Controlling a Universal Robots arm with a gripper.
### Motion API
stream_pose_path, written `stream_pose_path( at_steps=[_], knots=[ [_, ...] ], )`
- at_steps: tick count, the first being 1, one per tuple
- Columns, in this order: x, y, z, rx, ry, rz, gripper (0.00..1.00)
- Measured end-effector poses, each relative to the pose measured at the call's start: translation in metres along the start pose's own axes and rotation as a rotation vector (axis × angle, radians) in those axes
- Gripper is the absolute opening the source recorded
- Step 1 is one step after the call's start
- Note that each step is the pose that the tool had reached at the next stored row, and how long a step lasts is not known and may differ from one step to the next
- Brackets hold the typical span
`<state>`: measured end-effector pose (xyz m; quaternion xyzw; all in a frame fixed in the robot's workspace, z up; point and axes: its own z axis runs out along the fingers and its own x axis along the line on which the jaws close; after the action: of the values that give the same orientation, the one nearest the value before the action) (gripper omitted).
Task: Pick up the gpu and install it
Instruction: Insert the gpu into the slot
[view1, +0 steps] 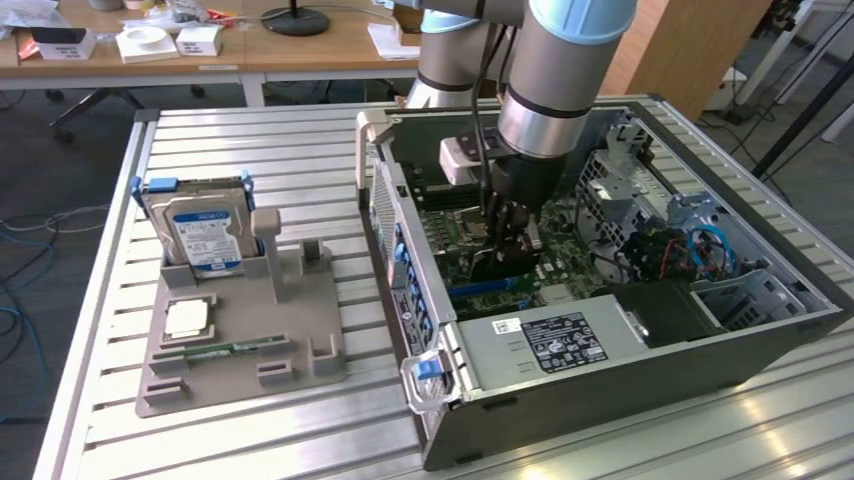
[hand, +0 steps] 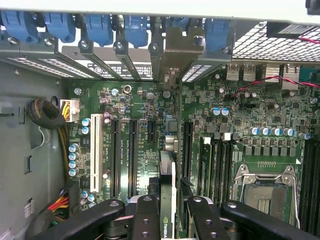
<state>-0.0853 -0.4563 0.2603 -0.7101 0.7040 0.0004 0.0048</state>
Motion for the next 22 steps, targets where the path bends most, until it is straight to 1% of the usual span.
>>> stream_pose_path(
  at_steps=[12,22],
  knots=[
    [-0.0001,0.0,0.0022,0.0001,-0.0002,0.0,0.26],
    [0.0006,0.0,0.0022,0.0001,-0.0002,0.0,0.26]
  ],
)
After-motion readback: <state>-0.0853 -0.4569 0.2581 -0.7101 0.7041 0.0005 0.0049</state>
